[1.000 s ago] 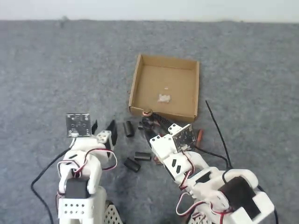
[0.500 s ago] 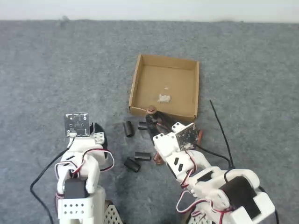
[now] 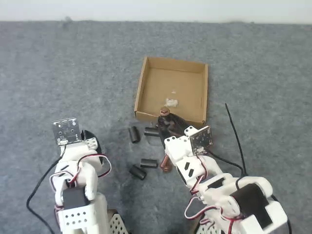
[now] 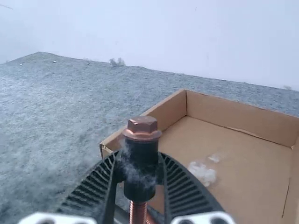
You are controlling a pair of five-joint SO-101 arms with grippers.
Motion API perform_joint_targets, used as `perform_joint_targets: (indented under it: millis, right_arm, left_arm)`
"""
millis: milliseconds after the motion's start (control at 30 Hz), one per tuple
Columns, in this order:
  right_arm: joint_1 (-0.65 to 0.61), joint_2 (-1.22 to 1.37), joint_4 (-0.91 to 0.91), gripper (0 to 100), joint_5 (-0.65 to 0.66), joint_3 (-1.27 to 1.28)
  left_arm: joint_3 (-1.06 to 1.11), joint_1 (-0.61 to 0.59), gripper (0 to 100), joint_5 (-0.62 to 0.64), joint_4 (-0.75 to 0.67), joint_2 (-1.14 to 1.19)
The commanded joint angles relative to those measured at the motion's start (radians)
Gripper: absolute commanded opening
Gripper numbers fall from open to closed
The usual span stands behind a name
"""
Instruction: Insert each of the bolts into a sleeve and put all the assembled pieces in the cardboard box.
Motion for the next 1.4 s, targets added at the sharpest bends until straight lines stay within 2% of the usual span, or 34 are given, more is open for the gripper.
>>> perform_joint_targets:
  millis: [0, 200, 567, 900, 1100, 1367]
  right_arm:
    - [0.016, -0.019, -0.03, 0.6, -0.012, -0.014]
    - [0.016, -0.154, 0.038, 0.6, -0.012, 0.012]
    - [0.036, -0.783, 0.757, 0.6, -0.023, 0.002]
    - [0.058, -1.267, 1.25, 0.6, -0.061, -0.028]
    - [0.153, -1.305, 1.517, 0.6, -0.061, -0.227]
    - [0.173, -1.273, 1.69, 0.6, 0.009, -0.428]
  left_arm:
    - [-0.007, -0.006, 1, -0.011, -0.002, -0.018]
    - [-0.007, -0.005, 1, -0.011, -0.002, -0.018]
    - [-0.007, -0.006, 1, -0.011, -0.014, -0.018]
    - [-0.007, -0.006, 1, -0.011, -0.015, -0.017]
    - [-0.007, -0.006, 1, -0.011, -0.015, -0.017]
    - [-0.007, -0.006, 1, -0.011, -0.015, -0.017]
